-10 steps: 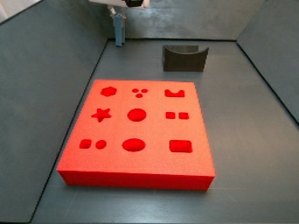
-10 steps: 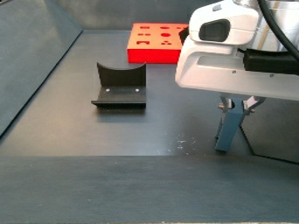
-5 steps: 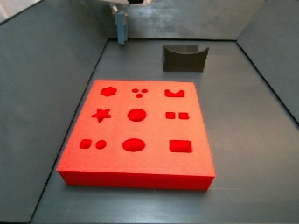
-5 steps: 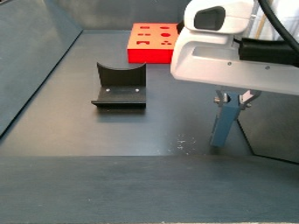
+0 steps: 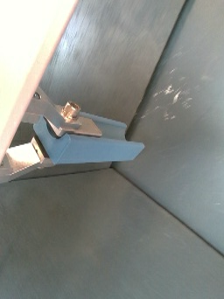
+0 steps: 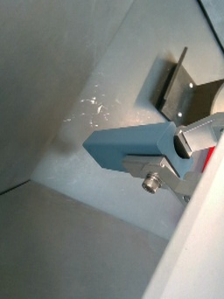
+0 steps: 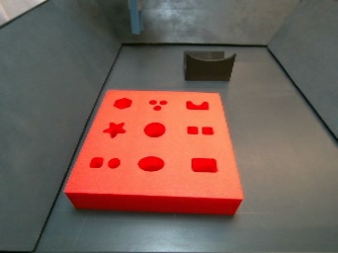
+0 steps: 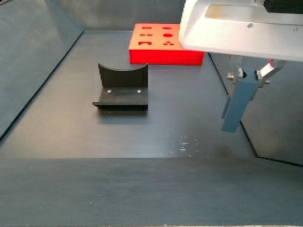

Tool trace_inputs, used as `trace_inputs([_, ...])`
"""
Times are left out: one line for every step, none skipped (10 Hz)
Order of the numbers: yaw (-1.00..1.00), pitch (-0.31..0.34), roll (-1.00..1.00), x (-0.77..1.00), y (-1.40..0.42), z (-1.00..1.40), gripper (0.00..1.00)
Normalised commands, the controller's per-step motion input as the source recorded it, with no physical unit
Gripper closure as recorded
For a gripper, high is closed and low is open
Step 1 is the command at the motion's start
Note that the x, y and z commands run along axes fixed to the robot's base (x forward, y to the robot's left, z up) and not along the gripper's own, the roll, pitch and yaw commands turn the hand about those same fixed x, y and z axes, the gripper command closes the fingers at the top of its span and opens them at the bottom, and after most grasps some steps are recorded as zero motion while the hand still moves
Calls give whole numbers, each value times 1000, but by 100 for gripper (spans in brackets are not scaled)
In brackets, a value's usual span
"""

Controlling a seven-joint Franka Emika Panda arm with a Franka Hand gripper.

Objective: Pick up the arch object. Move up. Rotate the arch object. Move to above the board. Insert the arch object.
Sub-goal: Rotate the arch object.

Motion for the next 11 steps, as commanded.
trace_inputs([18, 10, 8, 297, -1000, 611, 100])
trace_inputs([27, 37, 12, 275, -1000, 617, 100])
trace_inputs([25, 49, 24, 262, -1000, 619, 100])
trace_inputs([24, 61, 34, 254, -1000, 613, 100])
trace_inputs([25, 81, 38, 243, -1000, 596, 100])
trace_inputs([24, 91, 35, 234, -1000, 575, 100])
trace_inputs([26, 99, 28, 222, -1000, 547, 100])
trace_inputs([26, 96, 17, 200, -929, 469, 100])
trace_inputs([25, 92, -2, 124, -612, 255, 100])
trace_inputs([26, 85, -15, 76, -371, 136, 100])
trace_inputs([342, 34, -115, 0, 0, 0, 100])
